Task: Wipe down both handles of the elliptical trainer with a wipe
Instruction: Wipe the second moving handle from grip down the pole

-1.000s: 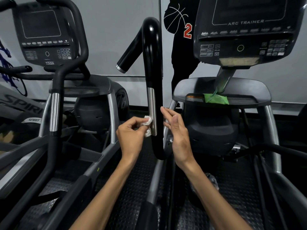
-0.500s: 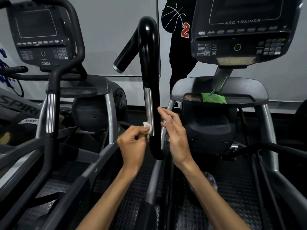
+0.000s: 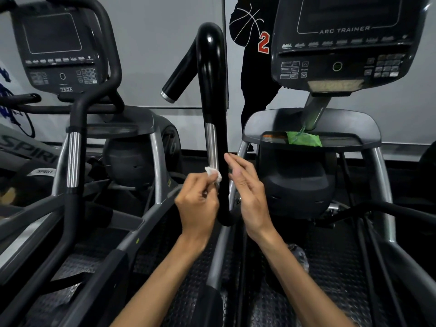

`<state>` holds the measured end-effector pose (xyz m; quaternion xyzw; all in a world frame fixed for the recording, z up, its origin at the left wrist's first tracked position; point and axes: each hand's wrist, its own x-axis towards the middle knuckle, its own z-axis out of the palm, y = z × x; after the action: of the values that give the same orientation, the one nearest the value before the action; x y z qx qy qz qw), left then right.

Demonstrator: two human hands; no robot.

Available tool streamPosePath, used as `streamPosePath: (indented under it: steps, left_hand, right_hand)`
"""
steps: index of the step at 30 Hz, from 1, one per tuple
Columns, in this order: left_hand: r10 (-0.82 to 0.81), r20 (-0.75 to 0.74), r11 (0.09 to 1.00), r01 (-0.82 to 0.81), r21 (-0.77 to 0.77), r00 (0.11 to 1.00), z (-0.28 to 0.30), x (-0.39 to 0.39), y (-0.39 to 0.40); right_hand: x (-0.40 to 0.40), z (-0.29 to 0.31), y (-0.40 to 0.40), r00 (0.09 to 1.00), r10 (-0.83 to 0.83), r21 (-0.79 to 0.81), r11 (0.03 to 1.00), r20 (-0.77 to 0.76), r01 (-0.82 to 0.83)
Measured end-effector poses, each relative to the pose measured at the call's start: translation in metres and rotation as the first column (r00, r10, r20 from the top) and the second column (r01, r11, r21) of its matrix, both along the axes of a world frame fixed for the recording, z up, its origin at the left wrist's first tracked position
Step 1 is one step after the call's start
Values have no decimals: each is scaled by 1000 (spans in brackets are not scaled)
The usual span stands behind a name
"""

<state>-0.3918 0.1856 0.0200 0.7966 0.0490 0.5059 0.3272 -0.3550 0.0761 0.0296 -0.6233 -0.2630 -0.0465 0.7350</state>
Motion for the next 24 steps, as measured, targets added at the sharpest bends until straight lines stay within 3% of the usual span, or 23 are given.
streamPosePath:
  steps: [7, 12, 16, 21, 24]
  left_hand:
    - [10, 57, 993, -16, 114, 998, -31, 2, 13]
    - [-30, 6, 966, 27, 257, 1000, -40, -7, 14]
    - [8, -61, 997, -4, 74, 998, -22, 4, 28]
    - [-73, -58, 976, 83, 202, 996, -30, -13, 11]
    - [-42, -30, 996, 44, 75, 999, -22, -6, 19]
  right_hand:
    - [2, -3, -1, 1000, 10, 19, 1000, -20, -10]
    - [0, -4, 1, 1000, 5, 35, 999, -22, -4]
    - [0, -4, 0, 1000, 2, 37, 999, -28, -1]
    - [1, -4, 0, 1000, 6, 35, 999, -28, -5]
    - [1, -4, 0, 1000, 2, 35, 999, -30, -1]
